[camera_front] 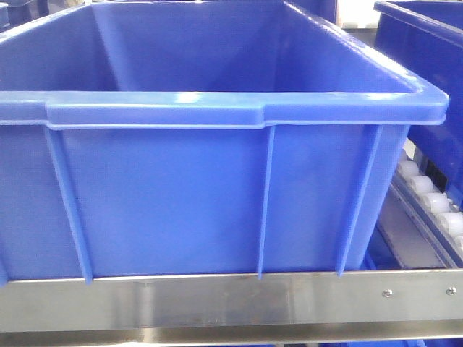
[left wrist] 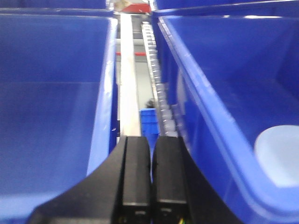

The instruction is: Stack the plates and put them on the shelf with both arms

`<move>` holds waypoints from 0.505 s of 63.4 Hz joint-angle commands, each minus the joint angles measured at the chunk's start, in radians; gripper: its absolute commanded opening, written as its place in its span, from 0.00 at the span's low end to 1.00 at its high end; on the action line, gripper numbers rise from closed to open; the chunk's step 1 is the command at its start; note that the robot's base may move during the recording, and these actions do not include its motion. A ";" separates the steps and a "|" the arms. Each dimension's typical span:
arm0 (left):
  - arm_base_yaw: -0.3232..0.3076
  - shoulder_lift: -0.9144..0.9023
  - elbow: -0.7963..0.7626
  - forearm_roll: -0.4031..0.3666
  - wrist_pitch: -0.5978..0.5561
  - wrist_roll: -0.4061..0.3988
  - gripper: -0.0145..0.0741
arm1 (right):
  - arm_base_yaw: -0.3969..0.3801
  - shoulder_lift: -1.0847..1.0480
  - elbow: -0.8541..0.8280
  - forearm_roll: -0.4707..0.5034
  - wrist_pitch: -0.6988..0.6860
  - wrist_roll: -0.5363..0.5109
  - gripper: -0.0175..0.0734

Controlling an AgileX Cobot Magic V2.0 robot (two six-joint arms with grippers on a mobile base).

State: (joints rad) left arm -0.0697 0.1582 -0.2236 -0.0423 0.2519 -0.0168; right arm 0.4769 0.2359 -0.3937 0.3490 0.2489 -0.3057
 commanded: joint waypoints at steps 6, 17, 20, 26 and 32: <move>0.005 0.006 0.047 -0.012 -0.105 0.001 0.26 | -0.001 0.007 -0.027 0.009 -0.087 -0.002 0.25; 0.005 0.006 0.120 -0.012 -0.105 0.001 0.26 | -0.001 0.007 -0.027 0.009 -0.087 -0.002 0.25; 0.005 0.006 0.139 -0.012 -0.105 0.001 0.26 | -0.001 0.007 -0.027 0.009 -0.087 -0.002 0.25; 0.005 0.006 0.169 -0.012 -0.105 0.001 0.26 | -0.001 0.007 -0.027 0.009 -0.087 -0.002 0.25; 0.005 0.006 0.194 -0.012 -0.105 0.001 0.26 | -0.001 0.007 -0.027 0.009 -0.087 -0.002 0.25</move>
State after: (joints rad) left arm -0.0635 0.1539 -0.0151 -0.0430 0.2387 -0.0168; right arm 0.4769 0.2359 -0.3937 0.3490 0.2489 -0.3057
